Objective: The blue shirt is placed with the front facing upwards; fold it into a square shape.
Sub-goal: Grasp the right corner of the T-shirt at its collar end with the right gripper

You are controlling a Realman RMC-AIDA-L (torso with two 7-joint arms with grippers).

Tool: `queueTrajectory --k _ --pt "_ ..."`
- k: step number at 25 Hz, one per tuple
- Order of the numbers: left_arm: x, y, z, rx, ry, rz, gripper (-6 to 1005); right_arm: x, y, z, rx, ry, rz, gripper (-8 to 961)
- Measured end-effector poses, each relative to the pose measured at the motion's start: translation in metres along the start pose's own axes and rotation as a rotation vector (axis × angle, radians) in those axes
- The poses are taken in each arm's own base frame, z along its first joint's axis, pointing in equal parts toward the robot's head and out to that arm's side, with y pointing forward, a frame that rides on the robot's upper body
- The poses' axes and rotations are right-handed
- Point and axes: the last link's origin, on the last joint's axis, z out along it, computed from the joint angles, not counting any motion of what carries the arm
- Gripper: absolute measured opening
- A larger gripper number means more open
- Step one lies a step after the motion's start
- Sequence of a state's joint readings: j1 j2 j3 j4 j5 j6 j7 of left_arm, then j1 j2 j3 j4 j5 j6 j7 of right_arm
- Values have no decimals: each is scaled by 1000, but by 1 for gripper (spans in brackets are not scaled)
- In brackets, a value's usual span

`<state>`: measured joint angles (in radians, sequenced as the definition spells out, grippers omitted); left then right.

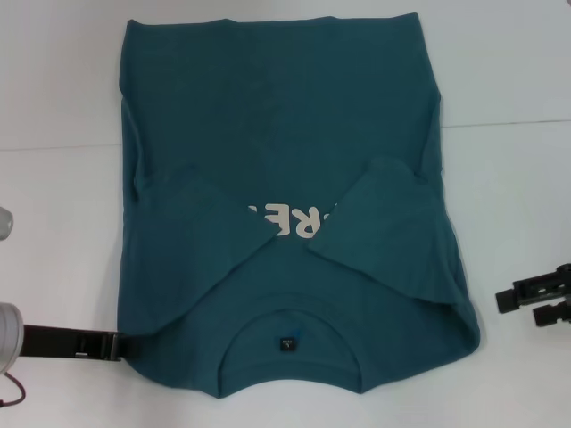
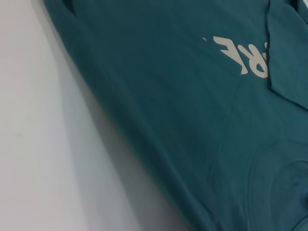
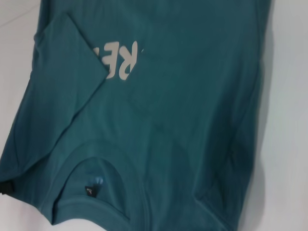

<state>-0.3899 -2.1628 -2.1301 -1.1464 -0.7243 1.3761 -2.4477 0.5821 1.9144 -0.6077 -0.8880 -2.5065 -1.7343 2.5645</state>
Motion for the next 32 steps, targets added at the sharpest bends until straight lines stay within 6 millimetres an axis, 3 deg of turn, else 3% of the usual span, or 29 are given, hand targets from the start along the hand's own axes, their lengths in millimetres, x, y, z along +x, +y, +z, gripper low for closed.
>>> queueTrajectory --k 10,32 --pt "4 2 0 -2 5 11 18 0 -7 26 29 0 20 915" --pt "3 2 1 -3 3 10 22 -6 10 66 38 23 -26 891"
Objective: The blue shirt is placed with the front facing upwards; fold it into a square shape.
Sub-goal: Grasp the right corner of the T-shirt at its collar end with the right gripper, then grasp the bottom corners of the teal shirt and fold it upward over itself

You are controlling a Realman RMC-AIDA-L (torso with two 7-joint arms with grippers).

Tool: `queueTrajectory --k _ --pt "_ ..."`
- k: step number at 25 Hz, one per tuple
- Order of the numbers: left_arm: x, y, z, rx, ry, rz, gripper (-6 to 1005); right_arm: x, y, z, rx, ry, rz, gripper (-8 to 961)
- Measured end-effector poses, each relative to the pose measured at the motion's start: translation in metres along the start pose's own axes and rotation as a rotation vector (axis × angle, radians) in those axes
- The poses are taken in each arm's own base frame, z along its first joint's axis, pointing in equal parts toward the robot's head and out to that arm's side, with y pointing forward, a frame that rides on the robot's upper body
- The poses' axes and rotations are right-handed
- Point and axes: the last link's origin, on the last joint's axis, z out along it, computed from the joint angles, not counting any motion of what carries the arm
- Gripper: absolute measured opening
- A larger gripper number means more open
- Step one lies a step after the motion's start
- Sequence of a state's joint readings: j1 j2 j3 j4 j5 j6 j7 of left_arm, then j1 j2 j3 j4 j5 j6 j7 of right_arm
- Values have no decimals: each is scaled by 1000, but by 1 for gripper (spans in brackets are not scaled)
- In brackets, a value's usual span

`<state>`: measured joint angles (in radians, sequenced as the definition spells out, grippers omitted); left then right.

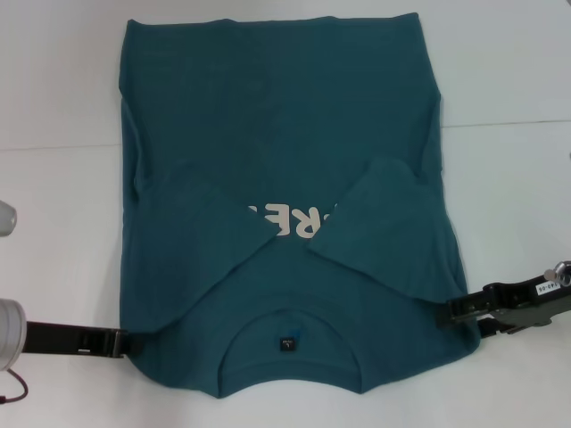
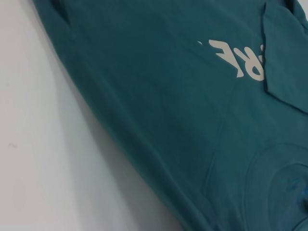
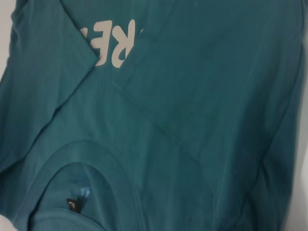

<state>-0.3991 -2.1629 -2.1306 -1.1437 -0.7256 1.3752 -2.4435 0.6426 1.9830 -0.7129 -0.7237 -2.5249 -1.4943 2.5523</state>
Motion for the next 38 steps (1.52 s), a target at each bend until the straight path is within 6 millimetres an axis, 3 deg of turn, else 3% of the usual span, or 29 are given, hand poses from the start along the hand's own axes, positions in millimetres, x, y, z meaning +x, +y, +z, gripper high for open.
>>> queueTrajectory --k 15,25,33,38 --pt "-2 -1 0 -1 -1 3 25 0 -3 4 25 -2 22 824" --pt "-2 -1 -1 -1 -1 10 26 -1 -5 4 71 -12 -12 377" --pt "-2 -5 -6 -5 14 -5 28 2 -7 -1 88 -24 -42 143" --pt "-1 -4 -9 -30 31 -7 29 5 -6 -4 74 -26 -55 49"
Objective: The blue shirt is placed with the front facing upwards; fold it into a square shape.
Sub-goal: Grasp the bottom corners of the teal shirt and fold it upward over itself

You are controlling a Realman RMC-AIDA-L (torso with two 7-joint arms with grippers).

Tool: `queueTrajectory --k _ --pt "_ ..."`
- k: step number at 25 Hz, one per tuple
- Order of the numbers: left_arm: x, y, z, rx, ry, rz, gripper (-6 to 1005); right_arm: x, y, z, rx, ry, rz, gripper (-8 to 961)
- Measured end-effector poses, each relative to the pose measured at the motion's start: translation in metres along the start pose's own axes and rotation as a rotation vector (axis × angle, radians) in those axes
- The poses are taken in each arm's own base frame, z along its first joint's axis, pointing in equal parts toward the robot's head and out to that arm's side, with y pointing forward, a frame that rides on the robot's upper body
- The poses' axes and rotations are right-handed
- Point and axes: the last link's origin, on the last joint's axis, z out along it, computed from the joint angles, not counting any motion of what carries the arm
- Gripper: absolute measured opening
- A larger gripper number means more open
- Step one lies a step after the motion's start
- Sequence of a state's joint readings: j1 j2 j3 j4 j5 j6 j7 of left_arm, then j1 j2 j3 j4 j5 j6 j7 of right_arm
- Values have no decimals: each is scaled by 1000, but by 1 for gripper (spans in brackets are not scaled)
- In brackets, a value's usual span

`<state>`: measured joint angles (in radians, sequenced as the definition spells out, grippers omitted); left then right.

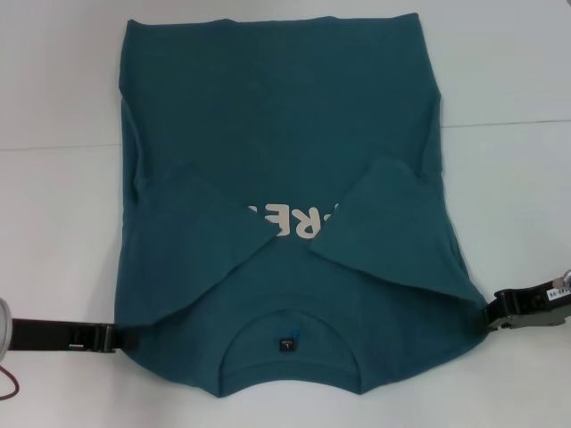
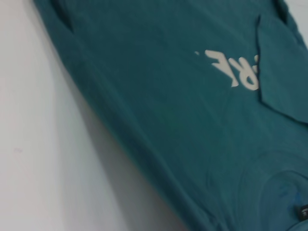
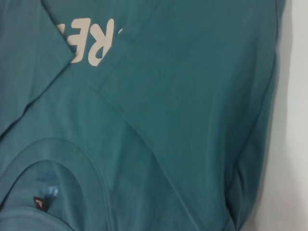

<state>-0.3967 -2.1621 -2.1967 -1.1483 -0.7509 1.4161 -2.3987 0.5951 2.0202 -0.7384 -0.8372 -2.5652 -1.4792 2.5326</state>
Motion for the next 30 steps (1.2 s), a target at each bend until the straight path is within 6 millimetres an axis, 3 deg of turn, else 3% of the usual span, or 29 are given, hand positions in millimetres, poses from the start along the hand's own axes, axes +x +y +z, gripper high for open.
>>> queueTrajectory --k 15,30 --pt "-8 -2 -22 -90 16 -41 31 25 2 -30 -116 -32 3 30" --pt "-26 1 -45 -187 22 -97 34 69 -17 -59 -214 -9 49 30"
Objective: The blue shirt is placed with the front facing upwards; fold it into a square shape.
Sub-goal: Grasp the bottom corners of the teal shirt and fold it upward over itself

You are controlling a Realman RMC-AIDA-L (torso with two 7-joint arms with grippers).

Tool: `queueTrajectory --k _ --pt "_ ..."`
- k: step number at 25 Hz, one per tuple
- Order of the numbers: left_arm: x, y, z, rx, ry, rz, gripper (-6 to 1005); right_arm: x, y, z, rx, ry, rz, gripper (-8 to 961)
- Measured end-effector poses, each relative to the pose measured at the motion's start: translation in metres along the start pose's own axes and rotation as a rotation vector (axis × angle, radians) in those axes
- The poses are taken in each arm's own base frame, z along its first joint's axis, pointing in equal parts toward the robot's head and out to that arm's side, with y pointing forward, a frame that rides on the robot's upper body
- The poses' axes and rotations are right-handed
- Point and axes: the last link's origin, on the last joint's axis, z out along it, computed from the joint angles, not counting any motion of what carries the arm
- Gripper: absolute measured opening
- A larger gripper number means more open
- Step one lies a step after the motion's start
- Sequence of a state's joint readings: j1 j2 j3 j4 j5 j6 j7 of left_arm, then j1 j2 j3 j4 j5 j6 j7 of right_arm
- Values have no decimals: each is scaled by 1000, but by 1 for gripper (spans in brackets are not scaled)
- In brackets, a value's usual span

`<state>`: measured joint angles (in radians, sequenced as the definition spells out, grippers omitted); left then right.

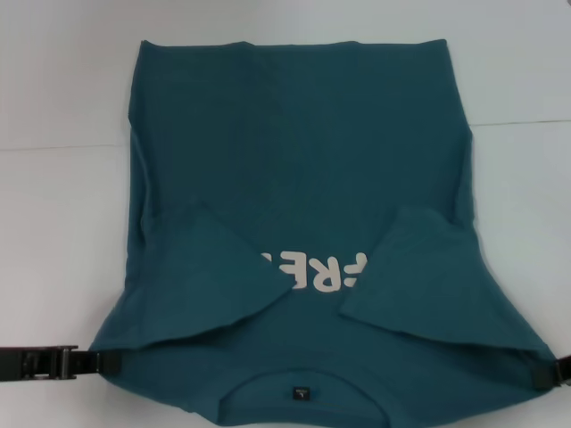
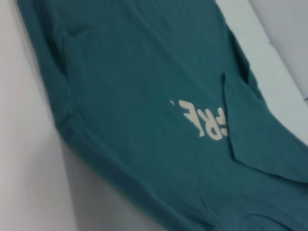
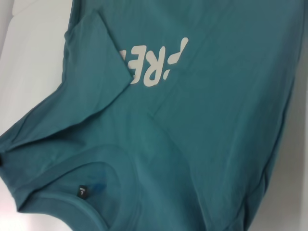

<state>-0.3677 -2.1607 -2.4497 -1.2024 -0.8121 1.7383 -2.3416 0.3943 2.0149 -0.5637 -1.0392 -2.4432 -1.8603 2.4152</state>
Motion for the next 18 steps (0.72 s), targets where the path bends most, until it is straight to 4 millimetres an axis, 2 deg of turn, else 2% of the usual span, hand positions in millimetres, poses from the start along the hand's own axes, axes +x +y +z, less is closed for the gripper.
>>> queueTrajectory --k 9,18 --pt "-12 7 -12 -68 32 -25 35 6 -2 -20 -51 -43 16 30" --pt "-27 7 -36 -101 97 -65 37 11 7 -14 -116 -35 21 31"
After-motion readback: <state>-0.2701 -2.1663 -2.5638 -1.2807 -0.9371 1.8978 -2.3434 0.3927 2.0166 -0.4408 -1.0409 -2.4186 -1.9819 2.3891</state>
